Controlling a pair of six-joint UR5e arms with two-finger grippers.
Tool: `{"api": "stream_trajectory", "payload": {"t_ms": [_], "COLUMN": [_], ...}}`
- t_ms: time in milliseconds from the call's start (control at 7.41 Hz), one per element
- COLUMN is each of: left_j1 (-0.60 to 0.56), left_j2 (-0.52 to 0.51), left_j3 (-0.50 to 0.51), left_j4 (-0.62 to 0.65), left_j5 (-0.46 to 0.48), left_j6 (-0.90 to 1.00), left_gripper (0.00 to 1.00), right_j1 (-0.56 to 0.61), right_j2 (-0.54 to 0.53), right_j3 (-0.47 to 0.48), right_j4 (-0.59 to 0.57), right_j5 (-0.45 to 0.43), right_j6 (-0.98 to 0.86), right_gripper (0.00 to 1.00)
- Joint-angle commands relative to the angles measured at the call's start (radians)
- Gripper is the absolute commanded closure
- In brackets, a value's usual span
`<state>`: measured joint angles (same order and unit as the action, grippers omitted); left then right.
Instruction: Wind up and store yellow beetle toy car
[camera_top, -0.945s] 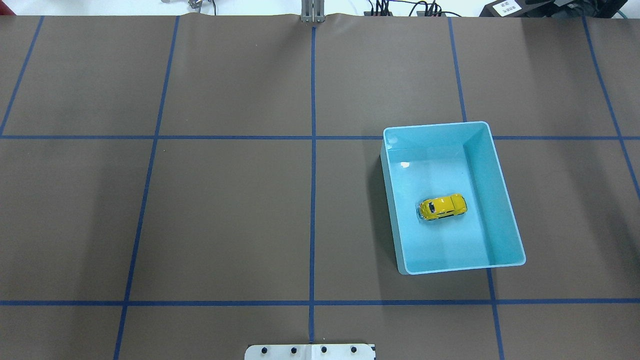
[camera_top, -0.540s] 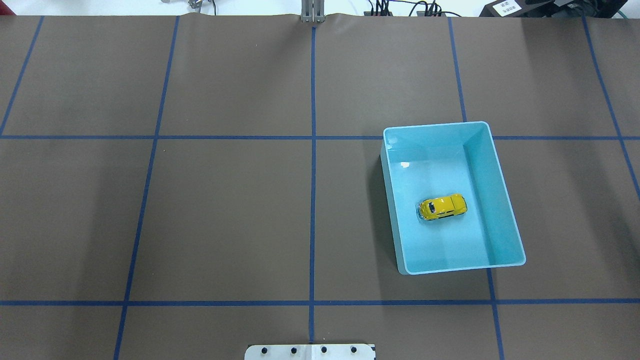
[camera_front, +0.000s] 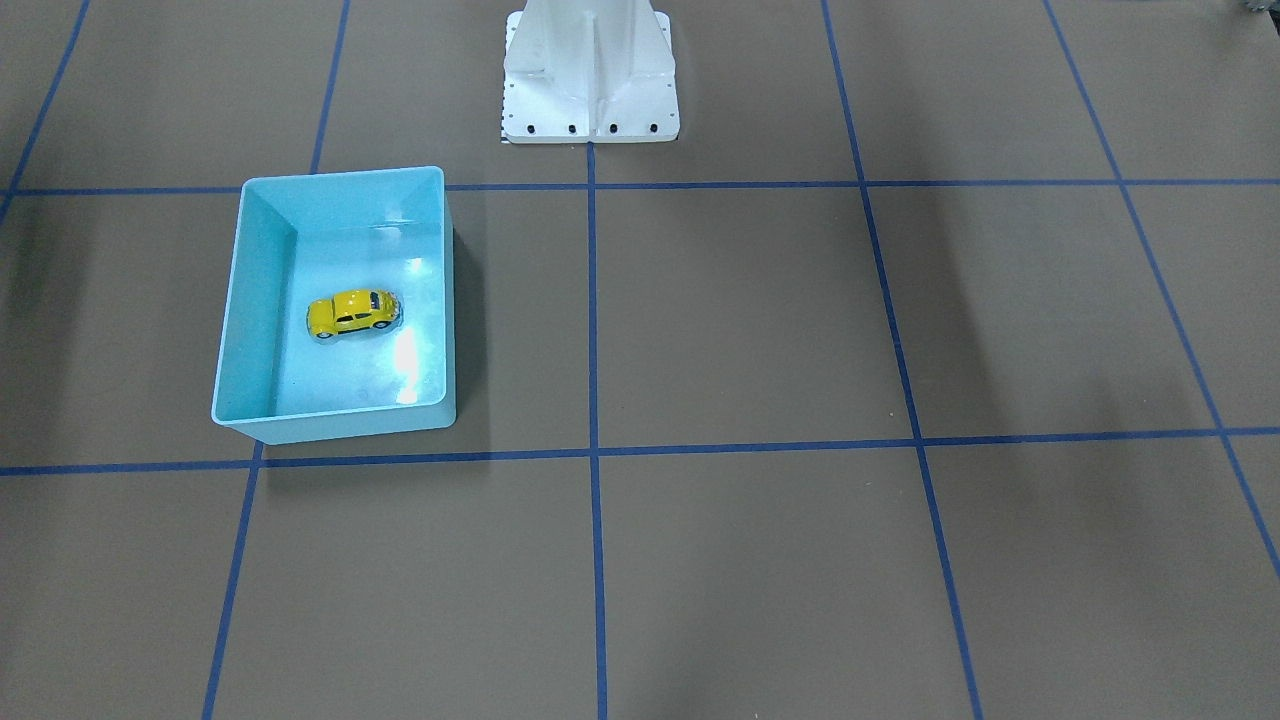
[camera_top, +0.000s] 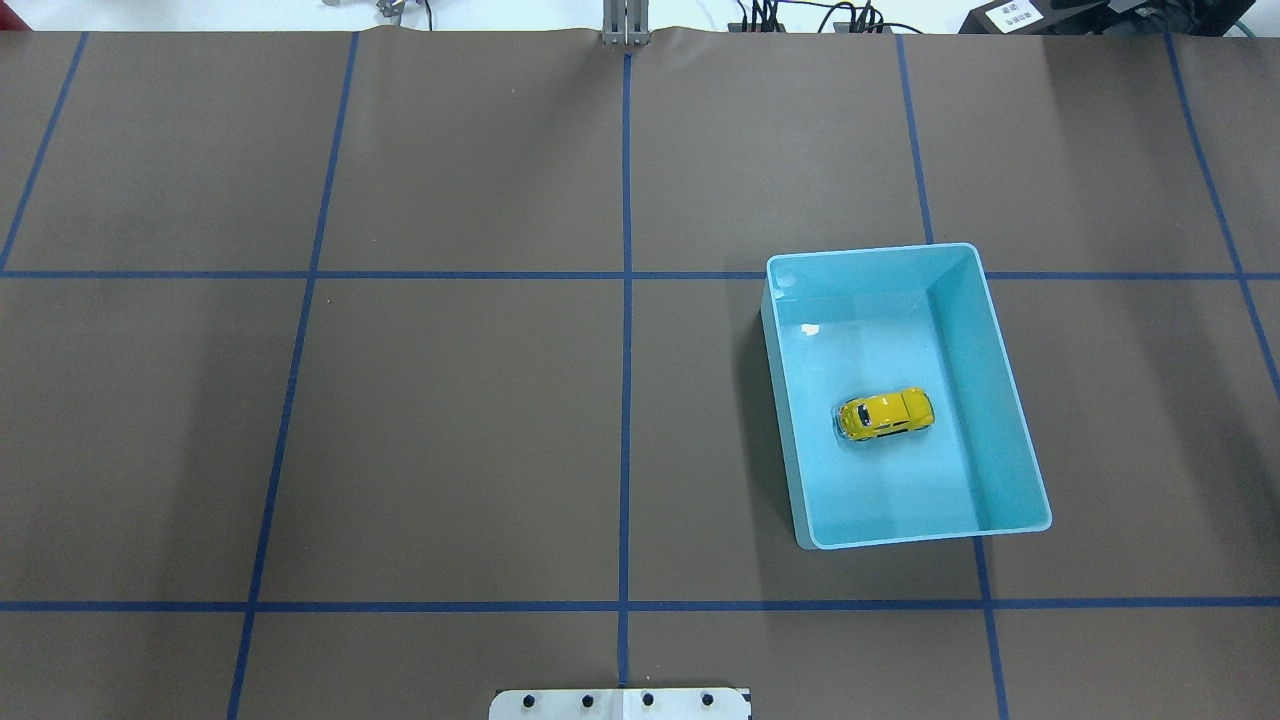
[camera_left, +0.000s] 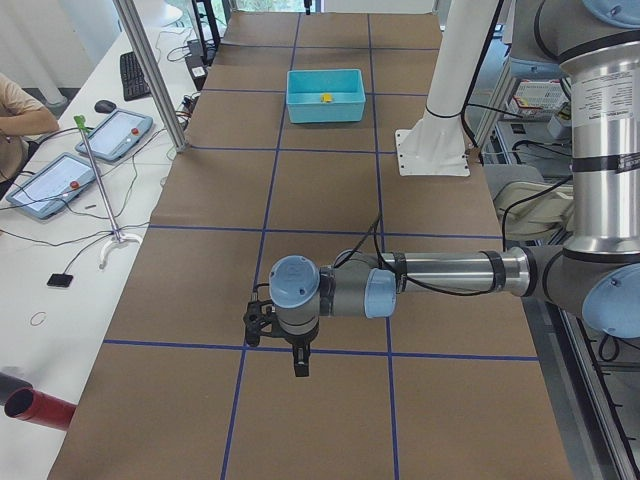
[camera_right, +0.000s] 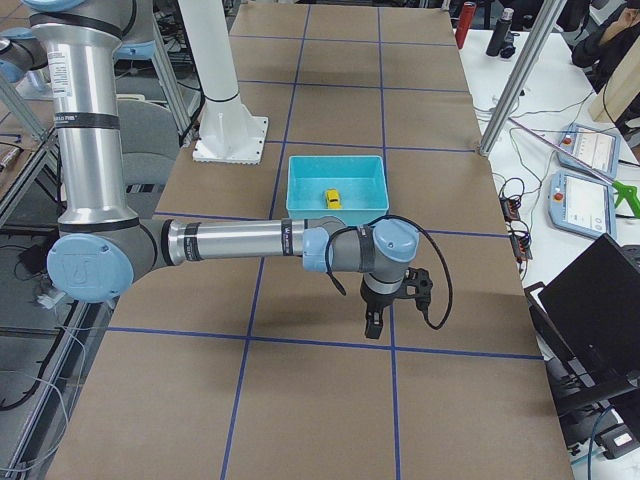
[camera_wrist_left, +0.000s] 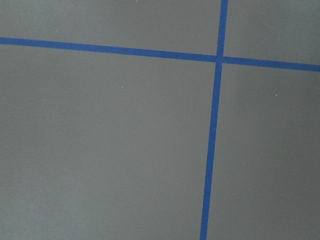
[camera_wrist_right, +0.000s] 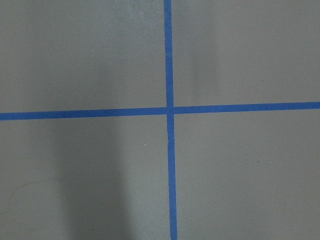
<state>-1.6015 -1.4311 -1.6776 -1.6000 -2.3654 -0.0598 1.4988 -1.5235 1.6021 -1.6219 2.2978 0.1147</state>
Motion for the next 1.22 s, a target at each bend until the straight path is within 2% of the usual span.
{"api": "stream_trajectory", "payload": {"t_ms": [0, 1080], "left_j1": [0.0, -0.002], "left_j2": [0.0, 0.0], "left_j3": [-0.001, -0.001], "left_j4": [0.0, 0.0], "left_j5": [0.0, 0.0], "left_j6": [0.0, 0.0], "left_gripper": [0.0, 0.0], "right_j1": [0.0, 0.0], "right_j2": [-0.001, -0.015], "right_j3": [-0.001, 0.009], "right_j4": [0.001, 0.004], "right_j5": [0.0, 0.0], "right_j6": [-0.001, -0.006], "right_gripper": [0.0, 0.0]}}
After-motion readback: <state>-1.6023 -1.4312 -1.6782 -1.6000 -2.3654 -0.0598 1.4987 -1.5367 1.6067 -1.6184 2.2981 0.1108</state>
